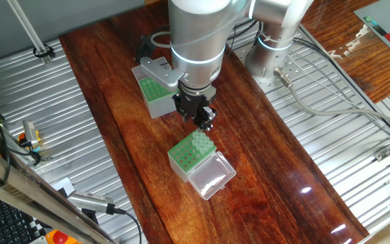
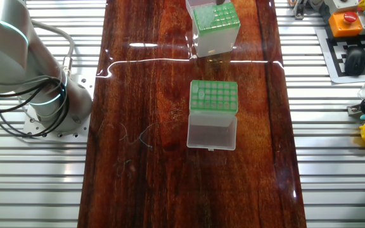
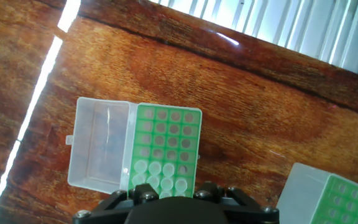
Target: Transfer all large pipette tips from one holder to another
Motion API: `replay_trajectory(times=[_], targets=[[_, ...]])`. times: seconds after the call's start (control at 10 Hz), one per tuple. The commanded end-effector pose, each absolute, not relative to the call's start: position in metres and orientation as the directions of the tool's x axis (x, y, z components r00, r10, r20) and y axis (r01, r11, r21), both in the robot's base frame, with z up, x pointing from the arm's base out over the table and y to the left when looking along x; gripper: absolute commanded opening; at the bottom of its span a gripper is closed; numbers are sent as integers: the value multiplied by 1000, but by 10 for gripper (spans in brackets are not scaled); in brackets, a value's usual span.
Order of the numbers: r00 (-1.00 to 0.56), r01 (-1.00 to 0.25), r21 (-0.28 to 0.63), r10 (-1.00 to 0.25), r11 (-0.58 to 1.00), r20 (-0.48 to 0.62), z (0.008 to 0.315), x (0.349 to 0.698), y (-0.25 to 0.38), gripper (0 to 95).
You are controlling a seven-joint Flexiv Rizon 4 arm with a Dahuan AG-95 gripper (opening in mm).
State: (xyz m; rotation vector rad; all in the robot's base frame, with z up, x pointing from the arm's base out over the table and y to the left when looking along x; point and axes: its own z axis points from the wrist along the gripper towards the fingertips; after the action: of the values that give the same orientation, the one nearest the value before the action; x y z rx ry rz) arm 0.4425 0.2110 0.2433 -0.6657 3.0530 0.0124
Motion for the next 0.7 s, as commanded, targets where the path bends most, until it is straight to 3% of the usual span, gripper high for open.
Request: replay_trajectory(times=[0.1, 0.4, 0.7], targets=[[-883, -470, 7, -470, 883, -2, 249, 443, 198, 380], [-836, -549, 20, -549, 836, 13, 273, 437, 137, 380], [-800, -599, 24, -599, 801, 40, 275, 435, 131, 380]])
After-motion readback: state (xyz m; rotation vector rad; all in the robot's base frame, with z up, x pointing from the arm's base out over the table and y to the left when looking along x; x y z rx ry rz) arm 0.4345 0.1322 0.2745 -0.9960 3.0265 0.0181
